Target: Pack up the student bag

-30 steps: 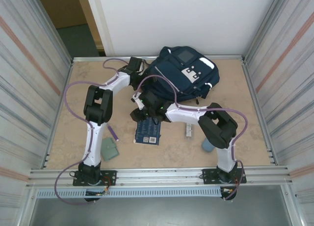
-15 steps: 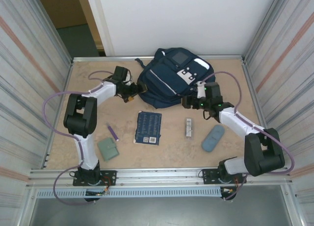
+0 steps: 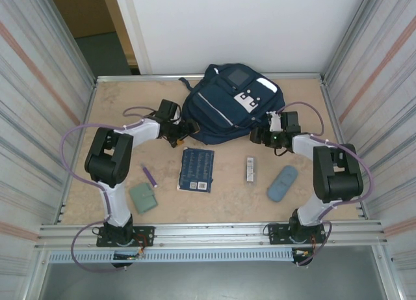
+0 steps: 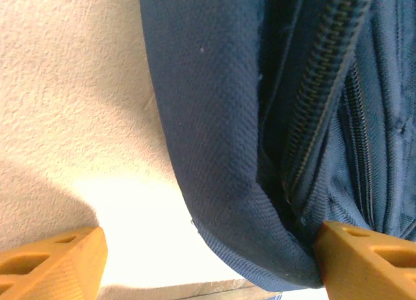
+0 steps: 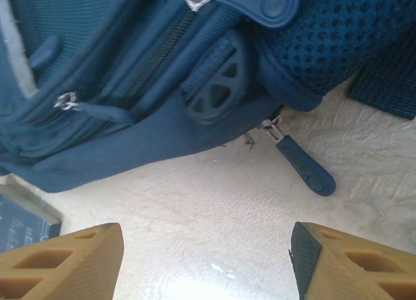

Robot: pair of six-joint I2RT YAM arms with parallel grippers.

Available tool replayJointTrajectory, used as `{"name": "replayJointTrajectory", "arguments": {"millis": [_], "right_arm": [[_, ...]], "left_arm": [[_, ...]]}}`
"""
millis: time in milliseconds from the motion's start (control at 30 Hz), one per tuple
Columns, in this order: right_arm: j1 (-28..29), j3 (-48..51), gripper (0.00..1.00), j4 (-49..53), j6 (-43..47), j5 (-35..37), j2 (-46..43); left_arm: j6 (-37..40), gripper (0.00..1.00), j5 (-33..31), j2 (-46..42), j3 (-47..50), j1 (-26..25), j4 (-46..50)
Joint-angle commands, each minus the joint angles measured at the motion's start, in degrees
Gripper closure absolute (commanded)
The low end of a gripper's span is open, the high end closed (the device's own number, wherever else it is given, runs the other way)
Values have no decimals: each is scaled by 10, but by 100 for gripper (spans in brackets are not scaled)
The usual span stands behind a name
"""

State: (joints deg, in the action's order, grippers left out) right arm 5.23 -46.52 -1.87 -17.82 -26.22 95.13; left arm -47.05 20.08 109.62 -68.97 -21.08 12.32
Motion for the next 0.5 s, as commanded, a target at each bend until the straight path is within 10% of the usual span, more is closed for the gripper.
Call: {"name": "replayJointTrajectory", "arguments": {"millis": [0, 467], "right_arm": [[-1, -14, 34, -26, -29, 24, 24], [8, -52, 33, -35, 1, 38, 50]], "left_arm": [[-12, 23, -12, -10, 1, -2, -4], [25, 74, -48, 19, -26, -2, -21]]}}
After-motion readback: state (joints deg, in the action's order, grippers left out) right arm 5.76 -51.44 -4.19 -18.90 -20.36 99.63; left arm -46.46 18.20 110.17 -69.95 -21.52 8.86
